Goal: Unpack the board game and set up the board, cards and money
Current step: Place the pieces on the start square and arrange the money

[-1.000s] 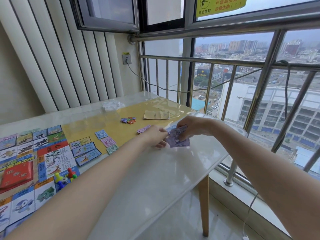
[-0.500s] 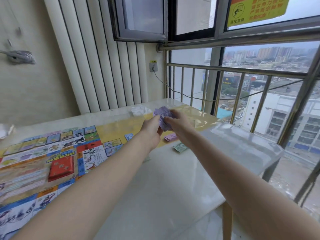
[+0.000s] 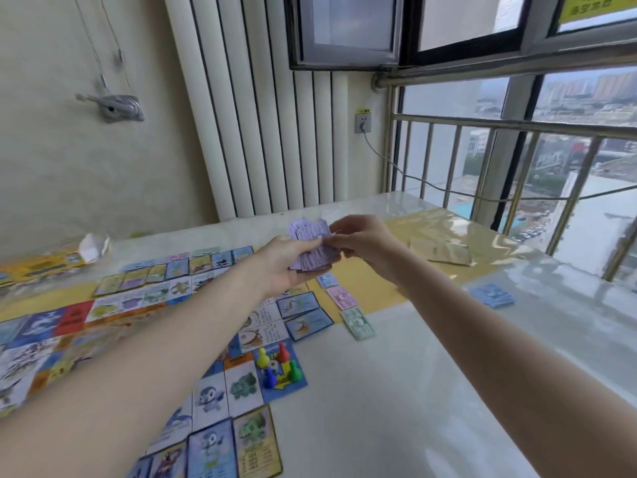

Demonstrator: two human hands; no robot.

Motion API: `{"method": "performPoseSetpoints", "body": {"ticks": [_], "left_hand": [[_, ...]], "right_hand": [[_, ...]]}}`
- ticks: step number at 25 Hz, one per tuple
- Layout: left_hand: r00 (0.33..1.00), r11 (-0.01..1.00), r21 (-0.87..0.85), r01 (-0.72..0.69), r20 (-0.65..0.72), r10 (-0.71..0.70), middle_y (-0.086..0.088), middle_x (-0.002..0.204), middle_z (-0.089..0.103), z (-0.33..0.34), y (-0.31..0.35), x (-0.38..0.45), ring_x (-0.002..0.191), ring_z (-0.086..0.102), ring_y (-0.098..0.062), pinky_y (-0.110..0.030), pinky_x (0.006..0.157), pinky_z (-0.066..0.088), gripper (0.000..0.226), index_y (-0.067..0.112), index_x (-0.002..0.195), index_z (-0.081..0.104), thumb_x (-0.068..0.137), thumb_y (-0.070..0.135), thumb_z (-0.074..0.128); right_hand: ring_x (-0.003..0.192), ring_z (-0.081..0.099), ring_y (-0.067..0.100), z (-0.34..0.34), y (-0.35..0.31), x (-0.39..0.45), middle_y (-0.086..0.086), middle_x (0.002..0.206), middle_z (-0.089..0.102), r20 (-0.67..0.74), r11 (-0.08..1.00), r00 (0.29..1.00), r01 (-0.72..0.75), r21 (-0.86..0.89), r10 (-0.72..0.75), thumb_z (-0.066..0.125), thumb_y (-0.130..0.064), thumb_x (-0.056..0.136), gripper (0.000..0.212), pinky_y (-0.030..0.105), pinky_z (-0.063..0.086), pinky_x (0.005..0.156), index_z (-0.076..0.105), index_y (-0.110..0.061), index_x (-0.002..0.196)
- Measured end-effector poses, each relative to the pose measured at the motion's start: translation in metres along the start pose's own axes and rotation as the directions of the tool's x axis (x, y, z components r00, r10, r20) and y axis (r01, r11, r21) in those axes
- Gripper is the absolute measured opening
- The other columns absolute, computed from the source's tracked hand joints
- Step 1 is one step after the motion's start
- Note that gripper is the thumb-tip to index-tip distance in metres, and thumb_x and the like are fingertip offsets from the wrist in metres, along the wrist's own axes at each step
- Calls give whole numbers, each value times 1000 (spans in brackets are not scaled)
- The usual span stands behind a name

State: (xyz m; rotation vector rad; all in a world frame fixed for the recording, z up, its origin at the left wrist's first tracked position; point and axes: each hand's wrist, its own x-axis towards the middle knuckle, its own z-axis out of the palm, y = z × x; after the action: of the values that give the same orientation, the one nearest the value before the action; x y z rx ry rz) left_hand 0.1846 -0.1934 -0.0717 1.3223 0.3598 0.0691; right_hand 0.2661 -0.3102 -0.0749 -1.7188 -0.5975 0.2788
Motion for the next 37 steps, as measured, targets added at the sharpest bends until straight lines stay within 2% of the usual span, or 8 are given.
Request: {"method": "performPoseSetpoints", "body": {"ticks": [10, 16, 20, 23, 26, 30, 34, 37], "left_hand": [[999, 981, 189, 33, 15, -37, -4, 62, 70, 0, -27, -18, 53, 68, -11, -20, 51, 53, 10, 8, 92, 57, 95, 5, 48], [997, 969, 235, 77, -32, -72, 0, 54, 68, 4, -44, -39, 46, 65, -7, -16, 39, 47, 8, 9, 91, 57, 93, 4, 52], [997, 957, 284, 61, -69, -43, -4, 66, 72, -3, -43, -40, 54, 68, -10, -17, 42, 50, 20, 6, 109, 58, 90, 6, 58], [997, 942, 329, 70, -62, -53, -13, 91, 71, -10, -40, -43, 73, 68, -20, -22, 55, 55, 30, 4, 114, 60, 85, 7, 64], [999, 947, 322, 15, -54, 2, -8, 81, 71, -25, -25, -47, 67, 68, -17, -19, 48, 53, 15, 8, 96, 64, 82, 5, 67], [984, 937, 349, -33, -155, 93, -5, 73, 66, -70, 2, -53, 55, 60, -9, -14, 42, 46, 4, 10, 85, 63, 83, 11, 67], [936, 971, 232, -60, -324, 135, -1, 57, 66, -131, 21, -48, 42, 60, -4, -12, 39, 43, 15, 10, 84, 58, 95, 19, 52], [871, 977, 195, -88, -461, 170, 2, 49, 66, -177, 35, -36, 42, 62, -5, -12, 39, 45, 19, 10, 82, 57, 96, 17, 49]], "right_hand": [[55, 50, 10, -36, 7, -37, 1, 63, 59, 154, 871, 925, -258, -419, 348, 70, -10, 79, 5, 16, 41, 48, 67, -6, 78], [33, 42, 1, -31, 30, -72, -10, 42, 54, 295, 652, 884, -13, -758, 361, 72, -16, 76, 16, 16, 36, 45, 60, -14, 66], [62, 52, 17, -25, 29, -72, 5, 77, 57, 245, 507, 921, 63, -860, 302, 78, -22, 71, 29, 23, 38, 49, 59, -8, 89], [47, 50, 8, -16, 13, -63, 4, 69, 57, 236, 700, 962, 72, -711, 141, 68, -22, 82, 21, 17, 39, 41, 56, -8, 90], [55, 54, 14, 5, -8, -46, 7, 71, 61, 253, 916, 967, 67, -395, 39, 59, -17, 89, 14, 19, 45, 48, 61, -2, 91], [51, 47, 16, 53, -27, -15, 11, 61, 56, 344, 976, 938, 117, -186, -47, 64, -1, 82, 12, 21, 40, 48, 60, -3, 70], [41, 47, 12, 122, -40, 34, 13, 62, 56, 452, 991, 892, 70, -113, -11, 66, 3, 79, 12, 19, 39, 42, 59, -2, 86], [37, 49, 8, 169, -37, 80, 11, 60, 54, 315, 999, 949, 0, -40, 12, 64, 4, 81, 17, 17, 40, 40, 51, -6, 84]]}}
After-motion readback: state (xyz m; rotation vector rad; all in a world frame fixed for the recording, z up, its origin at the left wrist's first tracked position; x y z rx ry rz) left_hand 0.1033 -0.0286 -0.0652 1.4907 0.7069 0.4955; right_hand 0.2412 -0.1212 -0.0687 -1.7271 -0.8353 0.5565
